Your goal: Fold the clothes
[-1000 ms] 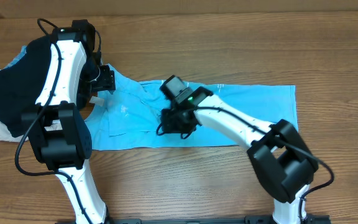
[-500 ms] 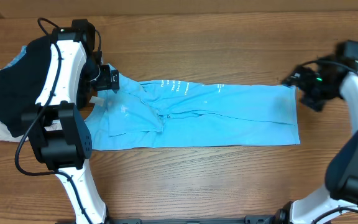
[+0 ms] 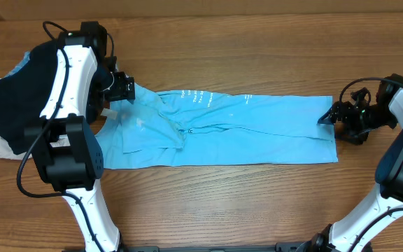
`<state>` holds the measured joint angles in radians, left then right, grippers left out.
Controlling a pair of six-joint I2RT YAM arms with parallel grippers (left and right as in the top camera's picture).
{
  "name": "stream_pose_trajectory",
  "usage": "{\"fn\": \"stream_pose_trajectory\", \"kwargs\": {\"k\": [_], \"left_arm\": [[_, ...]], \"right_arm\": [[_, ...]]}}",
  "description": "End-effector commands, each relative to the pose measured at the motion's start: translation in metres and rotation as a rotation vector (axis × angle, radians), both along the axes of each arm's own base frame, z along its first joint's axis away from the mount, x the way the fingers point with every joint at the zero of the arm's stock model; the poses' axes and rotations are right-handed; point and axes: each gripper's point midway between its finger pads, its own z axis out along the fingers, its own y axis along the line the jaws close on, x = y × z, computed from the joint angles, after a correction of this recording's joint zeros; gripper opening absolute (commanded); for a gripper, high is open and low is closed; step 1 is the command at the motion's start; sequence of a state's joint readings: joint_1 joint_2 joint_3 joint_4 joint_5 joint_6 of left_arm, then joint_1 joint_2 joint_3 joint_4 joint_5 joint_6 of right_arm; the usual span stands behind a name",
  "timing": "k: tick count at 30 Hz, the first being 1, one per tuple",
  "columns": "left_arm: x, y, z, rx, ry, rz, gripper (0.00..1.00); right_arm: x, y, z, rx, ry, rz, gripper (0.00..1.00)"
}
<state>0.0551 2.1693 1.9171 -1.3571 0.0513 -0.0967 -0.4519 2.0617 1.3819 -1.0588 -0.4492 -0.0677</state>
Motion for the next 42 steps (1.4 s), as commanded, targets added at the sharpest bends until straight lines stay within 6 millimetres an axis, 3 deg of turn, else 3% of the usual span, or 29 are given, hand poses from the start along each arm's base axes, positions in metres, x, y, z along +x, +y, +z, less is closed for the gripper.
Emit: {"fn": "stream_pose_trajectory", "kwargs": {"k": [1,5,8,9,11,12,15,18,20,22,26,34,37,42], "left_arm": [[0.009,-0.005,0.033,-0.053,-0.071,-0.005,0.87],[0.016,-0.011,0.071,-0.086,-0.132,-0.016,0.86],[0.020,-0.012,0.104,-0.090,-0.196,-0.027,0.86],[0.019,-0.012,0.125,-0.087,-0.231,-0.030,0.86],[0.017,-0.012,0.145,-0.084,-0.266,-0.041,0.86],[0.016,-0.012,0.153,-0.082,-0.280,-0.041,0.87],[0.016,-0.013,0.169,-0.079,-0.317,-0.043,0.87],[0.014,-0.013,0.180,-0.077,-0.346,-0.044,0.89],[0.013,-0.013,0.182,-0.076,-0.354,-0.045,0.91],[0.013,-0.012,0.182,-0.076,-0.353,-0.044,0.91],[0.013,-0.013,0.182,-0.076,-0.353,-0.044,0.91],[0.014,-0.013,0.182,-0.077,-0.355,-0.040,0.92],[0.014,-0.013,0.182,-0.077,-0.355,-0.040,0.93],[0.014,-0.013,0.183,-0.077,-0.356,-0.040,0.94]], "right_arm": [[-0.020,0.021,-0.025,0.066,0.070,0.048,0.67],[-0.025,0.038,-0.028,0.111,0.074,0.065,0.62],[-0.024,0.040,-0.028,0.113,0.068,0.069,0.39],[-0.021,0.038,-0.025,0.109,0.064,0.063,0.18],[-0.013,0.030,-0.020,0.101,0.060,0.022,0.10],[-0.011,0.023,-0.017,0.083,0.068,-0.002,0.08],[-0.012,-0.031,-0.004,-0.136,0.164,-0.122,0.04],[-0.012,-0.078,0.027,-0.322,0.209,-0.210,0.04],[0.003,-0.092,0.059,-0.346,0.148,-0.250,0.04],[0.015,-0.090,0.085,-0.345,0.090,-0.248,0.04],[0.031,-0.048,0.102,-0.299,0.038,-0.165,0.04],[0.037,0.100,0.100,-0.291,0.052,0.190,0.04],[0.033,0.174,0.088,-0.297,0.004,0.366,0.07],[0.019,0.256,0.056,-0.288,-0.066,0.463,0.11]]}}
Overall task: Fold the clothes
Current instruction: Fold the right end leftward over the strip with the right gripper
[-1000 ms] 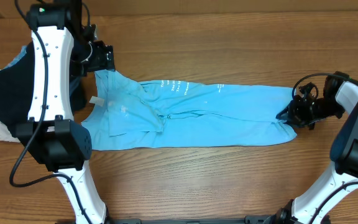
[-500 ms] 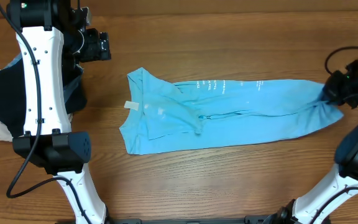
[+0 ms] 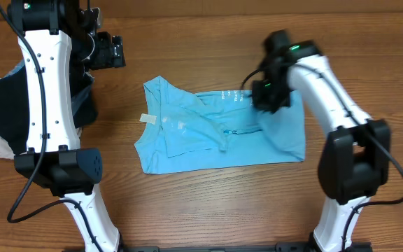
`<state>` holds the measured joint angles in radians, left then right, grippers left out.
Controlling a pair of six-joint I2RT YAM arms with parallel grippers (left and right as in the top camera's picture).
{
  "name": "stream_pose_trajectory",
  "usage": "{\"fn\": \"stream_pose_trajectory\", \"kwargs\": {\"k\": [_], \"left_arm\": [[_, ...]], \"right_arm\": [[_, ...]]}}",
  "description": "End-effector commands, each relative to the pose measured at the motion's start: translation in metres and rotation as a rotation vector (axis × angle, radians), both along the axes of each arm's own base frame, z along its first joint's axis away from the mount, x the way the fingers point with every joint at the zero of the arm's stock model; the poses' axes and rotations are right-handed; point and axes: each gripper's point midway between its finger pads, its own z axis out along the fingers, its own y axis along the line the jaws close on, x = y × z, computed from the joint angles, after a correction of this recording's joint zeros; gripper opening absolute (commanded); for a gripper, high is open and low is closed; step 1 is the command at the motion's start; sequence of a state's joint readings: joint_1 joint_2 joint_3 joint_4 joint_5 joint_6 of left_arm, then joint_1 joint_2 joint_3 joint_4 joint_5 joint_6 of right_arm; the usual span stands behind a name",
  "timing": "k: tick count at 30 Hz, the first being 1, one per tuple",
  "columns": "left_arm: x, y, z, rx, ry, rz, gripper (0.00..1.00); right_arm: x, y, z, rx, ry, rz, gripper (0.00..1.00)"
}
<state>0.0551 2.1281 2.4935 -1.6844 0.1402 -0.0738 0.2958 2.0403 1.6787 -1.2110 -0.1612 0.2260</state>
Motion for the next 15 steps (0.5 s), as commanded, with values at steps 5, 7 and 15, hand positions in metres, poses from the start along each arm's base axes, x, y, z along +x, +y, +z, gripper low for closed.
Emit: {"fn": "stream_pose_trajectory", "kwargs": {"k": [5,7,15], "left_arm": [[-0.004,0.002,0.021,-0.006,-0.058,-0.007,0.94],[-0.004,0.002,0.021,-0.006,-0.057,-0.007,0.95],[-0.004,0.002,0.021,-0.005,-0.059,-0.008,1.00]], "right_arm": [[-0.017,0.077,-0.009,0.070,-0.094,0.109,0.40],[-0.013,0.079,0.004,0.081,-0.123,0.112,0.41],[-0.002,-0.008,0.045,0.058,-0.117,-0.079,0.52]]}}
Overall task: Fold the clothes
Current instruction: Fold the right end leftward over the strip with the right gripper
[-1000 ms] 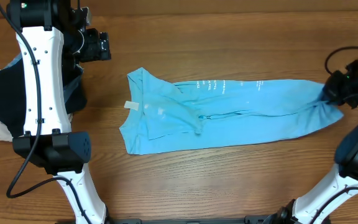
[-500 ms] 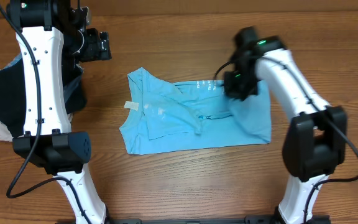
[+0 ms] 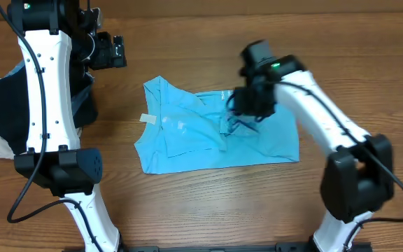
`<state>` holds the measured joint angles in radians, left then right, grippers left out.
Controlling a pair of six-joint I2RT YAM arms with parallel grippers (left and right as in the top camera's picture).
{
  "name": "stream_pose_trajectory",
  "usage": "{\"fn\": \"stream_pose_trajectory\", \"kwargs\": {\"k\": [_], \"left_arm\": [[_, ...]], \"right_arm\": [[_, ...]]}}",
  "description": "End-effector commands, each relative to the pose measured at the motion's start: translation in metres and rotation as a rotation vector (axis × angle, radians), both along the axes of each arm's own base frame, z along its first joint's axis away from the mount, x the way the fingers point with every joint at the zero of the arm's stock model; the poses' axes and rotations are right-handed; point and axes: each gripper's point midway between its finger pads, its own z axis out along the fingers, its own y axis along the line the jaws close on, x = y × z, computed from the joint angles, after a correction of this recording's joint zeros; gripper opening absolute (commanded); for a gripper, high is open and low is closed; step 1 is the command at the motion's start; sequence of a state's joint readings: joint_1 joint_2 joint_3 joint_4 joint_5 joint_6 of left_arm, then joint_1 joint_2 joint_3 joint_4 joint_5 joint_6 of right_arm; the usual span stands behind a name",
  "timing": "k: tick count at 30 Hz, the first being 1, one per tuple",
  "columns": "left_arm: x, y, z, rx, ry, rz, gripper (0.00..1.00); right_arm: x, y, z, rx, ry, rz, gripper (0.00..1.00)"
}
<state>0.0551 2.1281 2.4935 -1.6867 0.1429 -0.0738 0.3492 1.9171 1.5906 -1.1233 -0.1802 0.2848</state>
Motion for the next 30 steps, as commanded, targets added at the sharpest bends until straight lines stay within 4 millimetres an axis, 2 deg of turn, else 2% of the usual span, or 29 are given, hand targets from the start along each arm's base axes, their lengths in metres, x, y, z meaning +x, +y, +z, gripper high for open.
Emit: {"fn": "stream_pose_trajectory", "kwargs": {"k": [1,4,6,8,10,11,12,15,17,19,21,25,28,30], "left_arm": [[-0.003,0.002,0.021,-0.002,-0.063,-0.007,1.00],[-0.001,0.003,0.022,-0.001,-0.070,-0.007,1.00],[0.000,0.003,0.022,-0.001,-0.073,-0.007,1.00],[0.000,0.003,0.022,-0.001,-0.076,-0.007,1.00],[0.000,0.003,0.022,-0.001,-0.076,-0.007,1.00],[0.000,0.003,0.022,-0.002,-0.076,-0.007,1.00],[0.000,0.003,0.022,-0.002,-0.076,-0.007,1.00],[0.000,0.003,0.022,-0.002,-0.075,-0.006,1.00],[0.000,0.003,0.022,-0.002,-0.075,-0.007,1.00],[0.000,0.003,0.022,-0.001,-0.075,-0.007,1.00],[0.000,0.003,0.022,-0.002,-0.076,-0.007,1.00],[0.000,0.003,0.022,-0.002,-0.076,-0.007,1.00],[0.000,0.003,0.022,-0.002,-0.075,-0.007,1.00],[0.000,0.002,0.022,-0.003,-0.076,-0.007,1.00]], "right_arm": [[0.003,-0.042,0.014,-0.007,0.011,-0.099,0.58],[-0.008,-0.061,-0.003,-0.025,0.069,-0.115,0.62],[-0.017,-0.061,-0.020,-0.013,0.098,-0.116,0.60],[-0.025,-0.051,-0.045,0.041,0.108,-0.104,0.45],[-0.029,-0.026,-0.061,0.169,0.098,-0.072,0.21],[-0.033,-0.014,-0.064,0.231,0.098,-0.051,0.18],[-0.044,0.009,-0.064,0.328,0.121,-0.005,0.14],[-0.066,0.040,-0.053,0.414,0.166,0.088,0.10],[-0.078,0.052,-0.039,0.450,0.155,0.178,0.09],[-0.083,0.054,-0.023,0.452,0.105,0.238,0.09],[-0.072,0.038,-0.016,0.386,0.044,0.193,0.09],[-0.030,-0.032,-0.020,0.231,-0.026,-0.106,0.16],[-0.015,-0.063,-0.026,0.220,-0.041,-0.198,0.18],[-0.009,-0.074,-0.036,0.192,-0.040,-0.224,0.18]]}}
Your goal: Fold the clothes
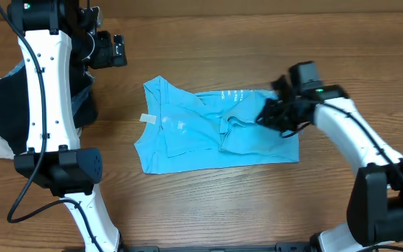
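A light blue garment (pixel 201 136) lies folded over in the middle of the table, with a white tag at its left edge and a rumpled flap near its centre. My right gripper (pixel 270 115) hovers low over the garment's right part, fingers pointing left; it looks open and no cloth hangs from it. My left gripper (pixel 110 50) is raised at the far left, well clear of the garment, open and holding nothing.
A heap of dark navy clothes (pixel 5 105) lies at the left edge, on top of a beige cloth. The left arm's white links stand between that heap and the blue garment. Bare wooden table (pixel 208 203) runs along the front.
My right gripper has moved right, from over the garment's centre to its right part. The cloth stayed flat where it lay. The left arm has not moved.
At first the blue garment lay stretched out long, with my left gripper at its left end and my right gripper at its right end. Then it lay folded to half length, left arm raised away, right gripper over the fold. Now the right gripper is further right.
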`<state>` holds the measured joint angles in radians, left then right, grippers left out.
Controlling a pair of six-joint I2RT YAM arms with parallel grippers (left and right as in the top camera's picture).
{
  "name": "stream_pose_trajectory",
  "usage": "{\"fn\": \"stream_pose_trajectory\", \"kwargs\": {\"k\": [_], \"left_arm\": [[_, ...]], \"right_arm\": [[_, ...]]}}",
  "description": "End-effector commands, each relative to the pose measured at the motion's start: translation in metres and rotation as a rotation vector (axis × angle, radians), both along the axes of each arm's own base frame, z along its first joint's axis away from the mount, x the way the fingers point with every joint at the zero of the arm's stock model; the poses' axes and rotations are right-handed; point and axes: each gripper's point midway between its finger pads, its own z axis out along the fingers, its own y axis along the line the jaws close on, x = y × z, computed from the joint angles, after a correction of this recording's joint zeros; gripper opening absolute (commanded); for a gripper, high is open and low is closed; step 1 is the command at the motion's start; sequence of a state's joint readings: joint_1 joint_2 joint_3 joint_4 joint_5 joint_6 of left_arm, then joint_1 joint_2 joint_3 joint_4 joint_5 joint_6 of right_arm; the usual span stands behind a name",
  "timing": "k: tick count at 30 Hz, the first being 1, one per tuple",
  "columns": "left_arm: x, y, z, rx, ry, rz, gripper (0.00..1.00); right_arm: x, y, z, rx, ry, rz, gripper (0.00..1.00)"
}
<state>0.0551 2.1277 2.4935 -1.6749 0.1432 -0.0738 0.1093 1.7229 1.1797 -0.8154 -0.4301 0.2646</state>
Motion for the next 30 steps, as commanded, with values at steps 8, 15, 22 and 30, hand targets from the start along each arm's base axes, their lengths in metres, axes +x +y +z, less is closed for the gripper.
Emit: {"fn": "stream_pose_trajectory", "kwargs": {"k": [8,15,22,30], "left_arm": [[-0.004,0.002,0.021,-0.002,-0.056,-0.008,1.00],[-0.005,0.004,0.020,0.014,-0.056,-0.027,1.00],[-0.011,0.010,0.004,0.047,0.009,-0.019,1.00],[-0.027,-0.028,-0.087,-0.163,0.241,-0.013,1.00]], "right_arm": [[0.035,0.022,-0.052,0.084,0.005,-0.028,0.13],[0.059,0.136,0.038,0.561,-0.321,0.274,0.11],[0.079,0.099,0.070,0.555,-0.358,0.171,0.11],[0.062,0.024,0.034,0.441,-0.172,0.021,0.21]]}}
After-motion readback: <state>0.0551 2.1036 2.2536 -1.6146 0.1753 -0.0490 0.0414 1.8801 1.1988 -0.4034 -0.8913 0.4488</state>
